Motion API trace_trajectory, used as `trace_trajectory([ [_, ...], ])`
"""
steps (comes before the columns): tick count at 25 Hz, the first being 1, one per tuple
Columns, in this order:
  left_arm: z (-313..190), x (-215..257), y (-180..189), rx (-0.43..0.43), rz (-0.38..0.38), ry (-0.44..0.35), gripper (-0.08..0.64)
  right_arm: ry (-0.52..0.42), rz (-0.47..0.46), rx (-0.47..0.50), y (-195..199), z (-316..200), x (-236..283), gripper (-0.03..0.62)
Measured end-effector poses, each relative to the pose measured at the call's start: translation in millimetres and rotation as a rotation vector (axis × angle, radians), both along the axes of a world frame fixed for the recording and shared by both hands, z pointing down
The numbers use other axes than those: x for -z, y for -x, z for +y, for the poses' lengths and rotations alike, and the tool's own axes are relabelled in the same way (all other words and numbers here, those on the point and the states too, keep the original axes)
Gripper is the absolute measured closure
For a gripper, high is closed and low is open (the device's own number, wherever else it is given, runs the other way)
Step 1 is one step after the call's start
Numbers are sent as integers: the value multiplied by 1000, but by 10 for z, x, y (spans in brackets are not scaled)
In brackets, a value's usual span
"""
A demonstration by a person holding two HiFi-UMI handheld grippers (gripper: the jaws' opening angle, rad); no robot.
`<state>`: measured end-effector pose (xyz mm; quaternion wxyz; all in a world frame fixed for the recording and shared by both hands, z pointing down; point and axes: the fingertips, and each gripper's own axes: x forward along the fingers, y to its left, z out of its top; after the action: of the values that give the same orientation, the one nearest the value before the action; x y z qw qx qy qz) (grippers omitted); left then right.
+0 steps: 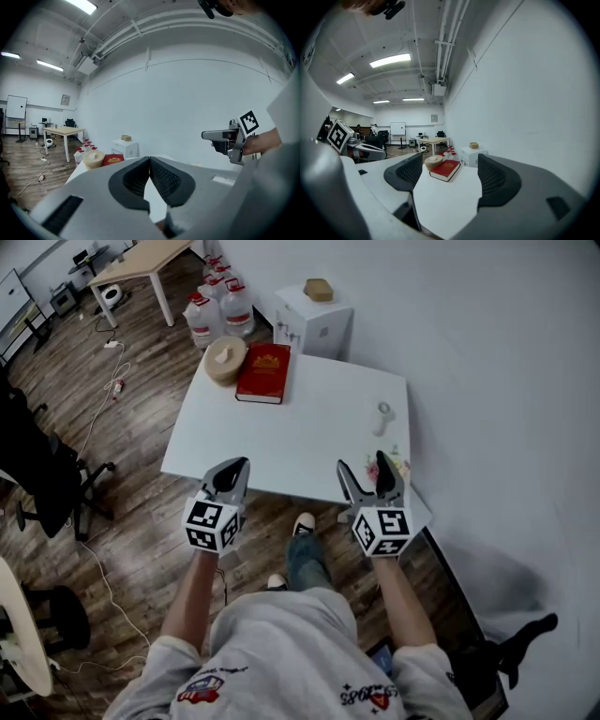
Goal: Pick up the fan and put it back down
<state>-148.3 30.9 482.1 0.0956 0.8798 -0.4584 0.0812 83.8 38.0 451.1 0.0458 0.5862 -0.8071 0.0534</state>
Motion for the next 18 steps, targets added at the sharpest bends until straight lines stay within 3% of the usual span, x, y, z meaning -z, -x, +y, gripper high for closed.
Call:
trace_trajectory([
  [11,-1760,73,-212,46,-15,-7,555,33,-43,50,-204,-1817,-200,241],
  [18,-2658,90,-733,3,-29,-17,555,42,-51,80,-384,-2659,-243,244],
])
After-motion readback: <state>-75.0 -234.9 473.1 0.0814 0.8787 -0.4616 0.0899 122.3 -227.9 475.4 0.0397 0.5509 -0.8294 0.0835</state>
